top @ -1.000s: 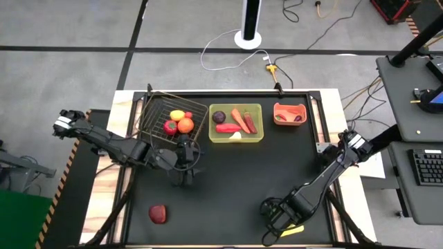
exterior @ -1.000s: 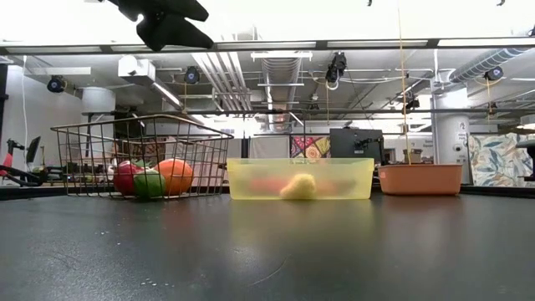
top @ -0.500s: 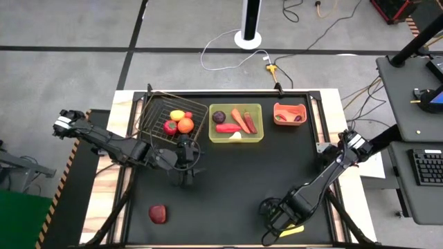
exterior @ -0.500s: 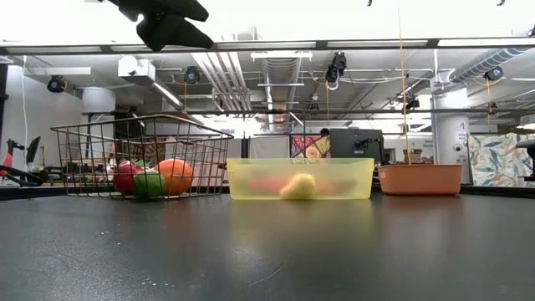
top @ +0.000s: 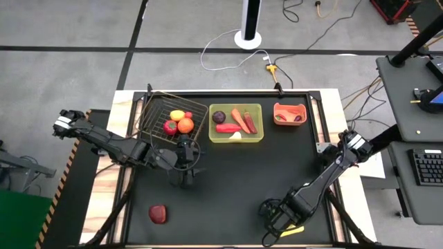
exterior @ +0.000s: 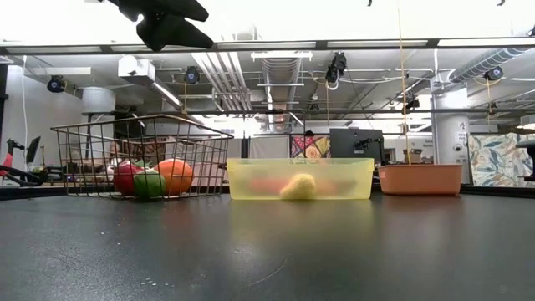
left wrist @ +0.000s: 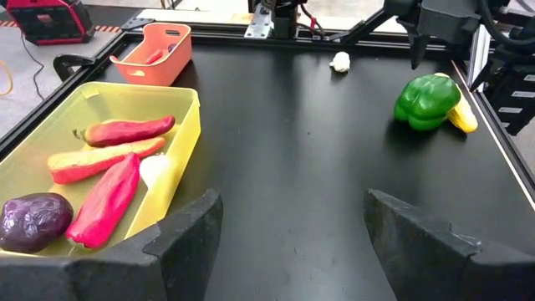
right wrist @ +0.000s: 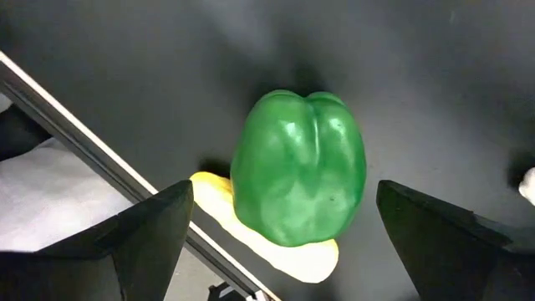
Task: Sort produce into baskets
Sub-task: Put the bell pepper into the yellow bin
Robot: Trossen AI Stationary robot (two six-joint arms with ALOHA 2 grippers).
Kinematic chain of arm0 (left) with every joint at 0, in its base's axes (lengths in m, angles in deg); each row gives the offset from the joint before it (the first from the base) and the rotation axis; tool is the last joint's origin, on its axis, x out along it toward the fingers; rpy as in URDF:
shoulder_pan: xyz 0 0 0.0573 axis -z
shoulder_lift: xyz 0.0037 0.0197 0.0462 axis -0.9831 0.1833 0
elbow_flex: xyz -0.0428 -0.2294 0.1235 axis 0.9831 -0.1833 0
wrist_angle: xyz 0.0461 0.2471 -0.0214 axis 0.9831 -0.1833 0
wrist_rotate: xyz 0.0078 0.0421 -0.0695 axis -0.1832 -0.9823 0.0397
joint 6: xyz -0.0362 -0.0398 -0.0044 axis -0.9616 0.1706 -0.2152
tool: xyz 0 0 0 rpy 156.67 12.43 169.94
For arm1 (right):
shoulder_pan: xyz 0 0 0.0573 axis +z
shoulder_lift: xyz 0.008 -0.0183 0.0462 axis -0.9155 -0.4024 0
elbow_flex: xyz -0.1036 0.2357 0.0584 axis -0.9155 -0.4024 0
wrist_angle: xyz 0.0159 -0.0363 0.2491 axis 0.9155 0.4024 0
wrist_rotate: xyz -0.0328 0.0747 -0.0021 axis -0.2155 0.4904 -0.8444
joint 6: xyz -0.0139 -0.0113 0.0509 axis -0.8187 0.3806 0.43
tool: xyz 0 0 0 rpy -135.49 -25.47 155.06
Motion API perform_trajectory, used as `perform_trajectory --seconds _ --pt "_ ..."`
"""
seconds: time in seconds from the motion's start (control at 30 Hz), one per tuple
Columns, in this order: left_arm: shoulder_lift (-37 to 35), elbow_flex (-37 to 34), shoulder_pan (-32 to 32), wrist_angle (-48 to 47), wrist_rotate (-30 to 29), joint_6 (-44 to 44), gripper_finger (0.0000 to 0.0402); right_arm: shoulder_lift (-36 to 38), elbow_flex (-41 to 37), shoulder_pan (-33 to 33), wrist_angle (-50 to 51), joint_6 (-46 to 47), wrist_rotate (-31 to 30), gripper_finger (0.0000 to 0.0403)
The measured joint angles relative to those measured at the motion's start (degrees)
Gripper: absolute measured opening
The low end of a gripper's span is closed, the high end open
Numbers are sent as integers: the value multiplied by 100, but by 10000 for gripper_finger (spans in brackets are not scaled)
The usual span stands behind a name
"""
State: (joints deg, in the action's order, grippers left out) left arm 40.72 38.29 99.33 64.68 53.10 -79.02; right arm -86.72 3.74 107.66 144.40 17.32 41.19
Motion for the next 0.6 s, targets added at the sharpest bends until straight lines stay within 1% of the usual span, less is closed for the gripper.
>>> perform_trajectory --seconds 0.6 --pt "0 -4 0 0 0 -2 270 0 -74 37 -26 -67 17 368"
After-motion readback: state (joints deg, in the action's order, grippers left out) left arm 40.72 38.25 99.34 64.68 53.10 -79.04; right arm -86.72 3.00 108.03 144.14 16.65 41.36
